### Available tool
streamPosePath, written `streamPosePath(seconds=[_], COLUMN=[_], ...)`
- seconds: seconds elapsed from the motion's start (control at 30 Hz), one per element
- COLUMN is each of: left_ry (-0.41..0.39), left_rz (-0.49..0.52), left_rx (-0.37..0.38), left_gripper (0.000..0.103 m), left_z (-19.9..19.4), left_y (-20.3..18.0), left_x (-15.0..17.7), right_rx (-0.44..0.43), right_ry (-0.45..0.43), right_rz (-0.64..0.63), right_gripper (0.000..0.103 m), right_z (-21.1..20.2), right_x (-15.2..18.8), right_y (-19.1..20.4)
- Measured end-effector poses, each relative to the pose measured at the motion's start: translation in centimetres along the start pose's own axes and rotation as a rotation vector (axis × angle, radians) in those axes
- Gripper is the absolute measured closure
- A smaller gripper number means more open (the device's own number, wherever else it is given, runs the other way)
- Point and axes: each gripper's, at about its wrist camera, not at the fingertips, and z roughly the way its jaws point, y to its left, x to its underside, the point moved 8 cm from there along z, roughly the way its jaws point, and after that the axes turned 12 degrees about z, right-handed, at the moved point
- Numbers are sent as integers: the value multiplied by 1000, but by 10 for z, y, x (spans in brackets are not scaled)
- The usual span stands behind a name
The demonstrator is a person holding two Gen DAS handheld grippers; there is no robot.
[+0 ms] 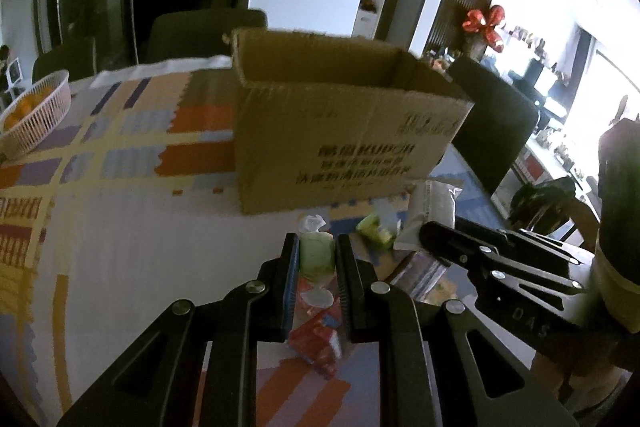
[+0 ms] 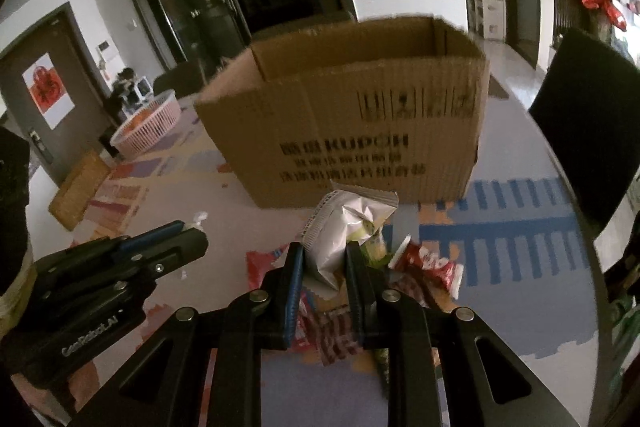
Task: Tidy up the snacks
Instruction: 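Carry the clear candy and white packet into the box with both tools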
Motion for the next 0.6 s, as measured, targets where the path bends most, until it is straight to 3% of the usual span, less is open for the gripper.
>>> streamPosePath(seconds=[0.6], left_ry=[-199], left_rz=[88], left_rx=[-41], left_gripper=[84], left_z=[-50], left_y=[-21], left_x=[-99], right_rx=[-67], right_ry=[-209], right_rz=[-44], right_gripper=[81], right_z=[-65], right_x=[-76], right_y=[21])
